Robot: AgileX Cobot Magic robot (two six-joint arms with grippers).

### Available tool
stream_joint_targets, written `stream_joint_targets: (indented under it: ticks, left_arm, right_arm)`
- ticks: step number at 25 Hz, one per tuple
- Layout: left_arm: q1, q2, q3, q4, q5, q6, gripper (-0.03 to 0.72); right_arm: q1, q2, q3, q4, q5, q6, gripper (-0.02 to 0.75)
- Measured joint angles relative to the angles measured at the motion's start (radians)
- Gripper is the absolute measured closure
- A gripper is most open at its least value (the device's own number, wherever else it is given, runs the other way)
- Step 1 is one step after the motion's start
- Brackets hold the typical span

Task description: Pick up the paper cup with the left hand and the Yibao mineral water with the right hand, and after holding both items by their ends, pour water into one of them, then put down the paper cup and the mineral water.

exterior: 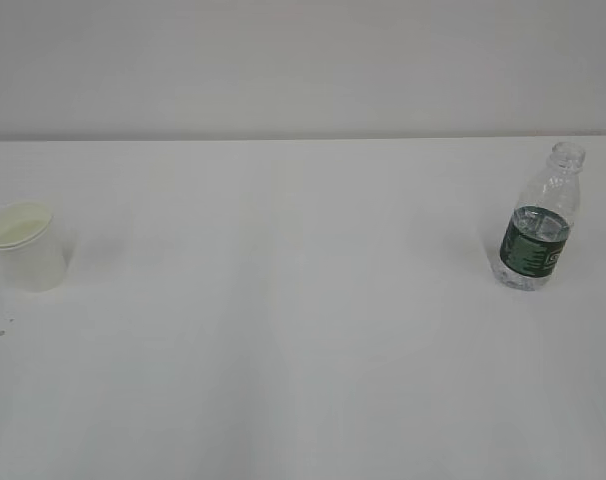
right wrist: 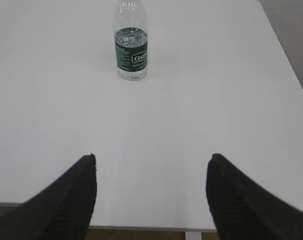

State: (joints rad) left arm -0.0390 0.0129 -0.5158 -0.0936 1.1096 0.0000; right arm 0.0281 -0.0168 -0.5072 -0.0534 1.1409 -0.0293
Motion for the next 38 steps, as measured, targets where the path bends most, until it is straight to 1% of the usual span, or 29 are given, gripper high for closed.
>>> stream_joint_targets:
  ticks: [38]
  left_arm:
    - [0.000,0.000,0.000,0.000,0.000,0.000,0.151]
  right_arm:
    - [0.000,0.000,0.000,0.000,0.000,0.000,0.218]
